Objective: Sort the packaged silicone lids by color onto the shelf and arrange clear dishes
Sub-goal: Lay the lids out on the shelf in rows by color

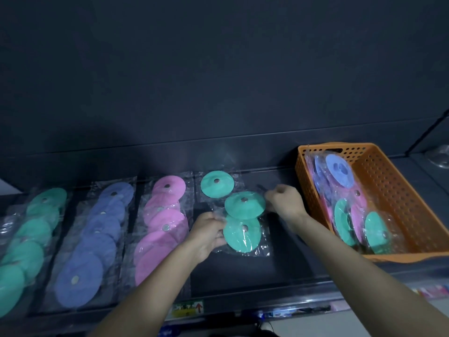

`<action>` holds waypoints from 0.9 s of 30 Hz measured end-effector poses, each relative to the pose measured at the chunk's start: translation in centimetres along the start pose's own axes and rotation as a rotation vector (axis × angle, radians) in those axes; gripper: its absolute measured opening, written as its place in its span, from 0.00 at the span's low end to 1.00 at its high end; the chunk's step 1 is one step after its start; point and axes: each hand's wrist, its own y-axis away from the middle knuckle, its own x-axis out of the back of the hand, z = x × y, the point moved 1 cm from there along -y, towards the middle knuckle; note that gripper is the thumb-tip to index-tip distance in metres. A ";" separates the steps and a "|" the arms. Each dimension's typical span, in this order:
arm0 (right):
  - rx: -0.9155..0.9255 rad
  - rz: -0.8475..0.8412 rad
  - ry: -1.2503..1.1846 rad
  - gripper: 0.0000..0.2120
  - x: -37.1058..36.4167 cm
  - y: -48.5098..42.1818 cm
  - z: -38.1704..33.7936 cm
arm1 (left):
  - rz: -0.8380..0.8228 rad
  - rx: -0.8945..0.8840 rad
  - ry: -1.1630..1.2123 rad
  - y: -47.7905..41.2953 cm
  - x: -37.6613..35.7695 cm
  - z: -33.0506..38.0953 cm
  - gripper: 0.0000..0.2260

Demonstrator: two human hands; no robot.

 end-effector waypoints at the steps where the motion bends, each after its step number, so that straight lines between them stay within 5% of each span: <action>1: -0.032 -0.030 -0.212 0.09 0.0 0.4 -0.5 | 0.001 0.010 0.028 0.1 0.1 0.1 0.06; 3: -0.043 -0.088 -0.410 0.15 0.2 0.8 -1.2 | -0.011 0.004 0.085 0.3 0.2 0.5 0.06; 9: 0.036 -0.059 -0.192 0.18 0.4 1.8 -0.3 | 0.022 -0.045 0.402 -0.1 1.0 1.7 0.06; 11: -0.003 -0.027 -0.183 0.18 -0.2 1.9 0.8 | 0.056 -0.015 0.427 -0.7 1.2 1.8 0.13; 16: -0.037 -0.036 -0.017 0.12 -1.5 2.6 2.7 | 0.045 0.026 0.369 -1.6 1.7 1.5 0.22; 20: 0.060 -0.092 0.160 0.07 -1.7 2.6 3.2 | 0.031 -0.054 0.150 -1.9 1.9 0.9 0.19; 27: 0.067 -0.049 0.118 0.14 -1.6 1.6 3.0 | 0.122 -0.118 0.040 -2.0 2.7 1.0 0.26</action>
